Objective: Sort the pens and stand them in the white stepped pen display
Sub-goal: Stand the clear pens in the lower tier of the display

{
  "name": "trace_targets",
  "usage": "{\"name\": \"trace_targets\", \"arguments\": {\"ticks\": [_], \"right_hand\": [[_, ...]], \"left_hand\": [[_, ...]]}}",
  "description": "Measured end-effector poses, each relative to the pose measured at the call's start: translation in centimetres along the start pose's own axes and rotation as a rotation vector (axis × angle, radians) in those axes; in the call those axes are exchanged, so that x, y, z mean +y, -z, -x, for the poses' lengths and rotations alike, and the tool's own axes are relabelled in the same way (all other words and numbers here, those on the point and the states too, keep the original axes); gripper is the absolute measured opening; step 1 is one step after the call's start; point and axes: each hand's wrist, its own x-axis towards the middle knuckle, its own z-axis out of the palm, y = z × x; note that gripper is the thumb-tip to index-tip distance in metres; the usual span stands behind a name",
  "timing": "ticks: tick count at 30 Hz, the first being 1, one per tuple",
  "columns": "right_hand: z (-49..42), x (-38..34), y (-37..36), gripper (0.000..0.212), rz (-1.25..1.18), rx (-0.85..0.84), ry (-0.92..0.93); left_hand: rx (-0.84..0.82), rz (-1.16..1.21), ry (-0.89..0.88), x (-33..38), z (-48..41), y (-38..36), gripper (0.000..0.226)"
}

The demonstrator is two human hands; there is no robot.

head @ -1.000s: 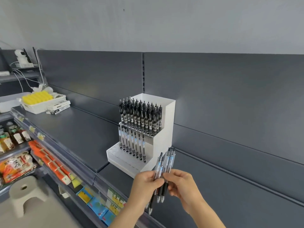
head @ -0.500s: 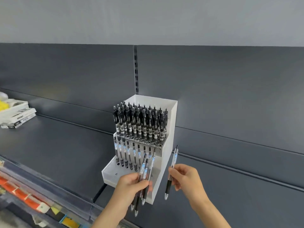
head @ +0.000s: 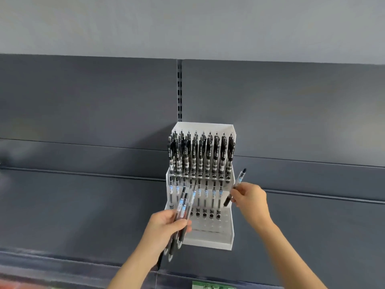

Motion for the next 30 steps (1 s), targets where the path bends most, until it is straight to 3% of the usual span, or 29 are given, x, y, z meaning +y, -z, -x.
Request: {"name": "trace_targets", "arguments": {"ticks": [8, 18, 26, 30], "right_hand": [[-0.1, -0.9, -2.0, 0.033, 0.346, 0.016, -0.023], [0.7, 1.2, -4.2, 0.029, 0.396, -0.024, -0.205], [1.5, 1.5, -3.7, 0.036, 0.374, 0.013, -0.200], [3.4, -0.7, -3.6, 0.029, 0.357, 0.124, -0.024]], "left_hand": [[-0.056, 0.004, -0.013, -0.2, 0.2, 1.9, 0.013], [-0.083, 0.010, -0.013, -0.1, -0.3, 2.8, 0.011], [-0.074, 0.029, -0.007, 0.0, -0.3, 3.4, 0.009], [-0.088, 0.067, 0.014, 0.2, -0.2, 3.9, 0.011]]}}
